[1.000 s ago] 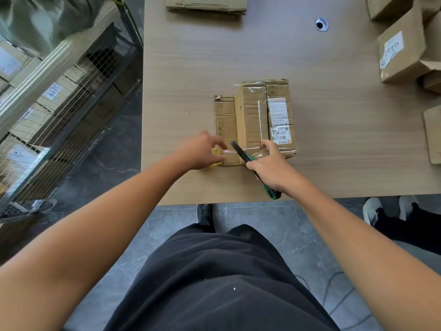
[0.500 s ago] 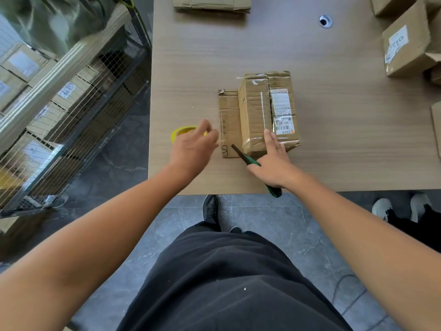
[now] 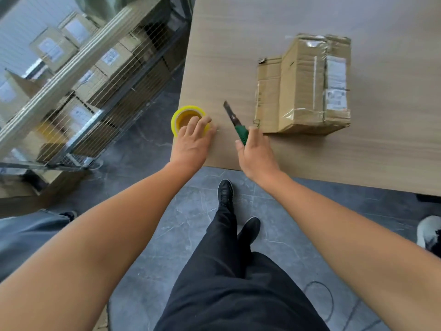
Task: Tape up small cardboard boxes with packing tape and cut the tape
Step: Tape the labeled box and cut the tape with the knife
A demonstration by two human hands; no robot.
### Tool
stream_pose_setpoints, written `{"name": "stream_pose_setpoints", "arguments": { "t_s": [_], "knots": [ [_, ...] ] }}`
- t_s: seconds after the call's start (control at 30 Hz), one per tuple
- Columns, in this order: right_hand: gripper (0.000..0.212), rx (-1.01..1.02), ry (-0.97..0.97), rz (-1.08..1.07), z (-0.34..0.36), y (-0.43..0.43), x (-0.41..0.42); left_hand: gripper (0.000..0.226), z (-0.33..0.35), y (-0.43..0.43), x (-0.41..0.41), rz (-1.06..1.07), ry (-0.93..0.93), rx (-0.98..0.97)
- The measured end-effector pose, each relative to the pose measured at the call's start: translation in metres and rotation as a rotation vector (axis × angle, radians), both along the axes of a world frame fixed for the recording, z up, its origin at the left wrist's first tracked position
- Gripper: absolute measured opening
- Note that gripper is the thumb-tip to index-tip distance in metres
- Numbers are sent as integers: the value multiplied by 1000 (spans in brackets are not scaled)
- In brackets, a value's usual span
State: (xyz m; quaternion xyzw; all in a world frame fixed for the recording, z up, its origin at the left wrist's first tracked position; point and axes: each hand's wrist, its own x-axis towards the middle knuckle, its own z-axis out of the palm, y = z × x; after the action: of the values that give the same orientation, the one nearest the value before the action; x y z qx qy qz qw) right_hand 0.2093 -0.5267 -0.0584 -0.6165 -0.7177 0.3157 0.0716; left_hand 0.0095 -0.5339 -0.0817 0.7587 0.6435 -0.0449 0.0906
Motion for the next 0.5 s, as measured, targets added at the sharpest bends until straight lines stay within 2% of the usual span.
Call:
{"name": "stream_pose_setpoints", "arguments": {
  "t_s": [0.1,0.17,0.23,0.33,0.5],
  "knots": [
    [43,19,-237,67,-21,15,-19,83,0,-3,-1,36,-7,-81],
    [45,17,-337,84,-22,19,-22,83,3,-2,1,41,-20,-108],
    [49,16,-366,89,-18,19,-22,73,10,-1,1,77,-83,-95],
    [55,25,-327,108,1,14,-14,54,25,6,3,133,-232,-18],
    [52,230,20,8,58,12,21,50,57,52,17,217,-453,40]
  ]
}}
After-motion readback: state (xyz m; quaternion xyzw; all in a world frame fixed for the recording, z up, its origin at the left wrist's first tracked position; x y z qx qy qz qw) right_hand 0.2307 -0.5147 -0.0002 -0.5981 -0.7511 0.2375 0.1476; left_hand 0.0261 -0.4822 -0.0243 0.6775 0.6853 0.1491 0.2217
